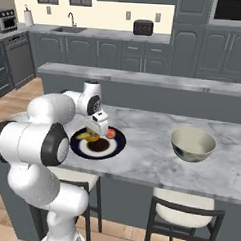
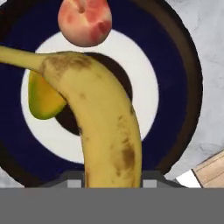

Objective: Take the fruits from the plate on the dining counter and place two fruits in each bowl.

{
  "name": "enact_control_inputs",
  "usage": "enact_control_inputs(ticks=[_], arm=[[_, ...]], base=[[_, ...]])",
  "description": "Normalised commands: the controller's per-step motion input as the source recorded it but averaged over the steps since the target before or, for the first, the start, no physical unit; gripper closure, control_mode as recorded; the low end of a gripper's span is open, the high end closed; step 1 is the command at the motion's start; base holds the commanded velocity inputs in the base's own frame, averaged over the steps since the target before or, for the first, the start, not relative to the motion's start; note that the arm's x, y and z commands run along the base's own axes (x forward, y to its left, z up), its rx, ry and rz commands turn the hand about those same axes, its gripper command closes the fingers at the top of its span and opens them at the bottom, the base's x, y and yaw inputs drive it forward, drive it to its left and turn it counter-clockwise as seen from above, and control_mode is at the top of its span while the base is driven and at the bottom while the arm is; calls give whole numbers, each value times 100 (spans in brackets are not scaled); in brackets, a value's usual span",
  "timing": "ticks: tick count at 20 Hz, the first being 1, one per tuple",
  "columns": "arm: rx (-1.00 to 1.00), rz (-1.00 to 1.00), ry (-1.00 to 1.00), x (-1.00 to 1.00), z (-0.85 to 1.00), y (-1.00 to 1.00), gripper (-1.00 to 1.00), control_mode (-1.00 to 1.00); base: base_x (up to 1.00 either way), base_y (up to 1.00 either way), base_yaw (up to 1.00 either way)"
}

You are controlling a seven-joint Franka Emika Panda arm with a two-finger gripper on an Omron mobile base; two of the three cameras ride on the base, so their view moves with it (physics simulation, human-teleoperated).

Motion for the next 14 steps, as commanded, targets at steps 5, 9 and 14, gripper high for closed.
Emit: enact_control_inputs(ticks=[5, 9, 14], arm=[[24, 52, -2, 8, 72, 99, 100, -100], [15, 31, 0, 0, 51, 100, 100, -100], [0, 17, 0, 0, 3, 100, 100, -100]], base=[[0, 0, 0], [0, 0, 0], [0, 0, 0]])
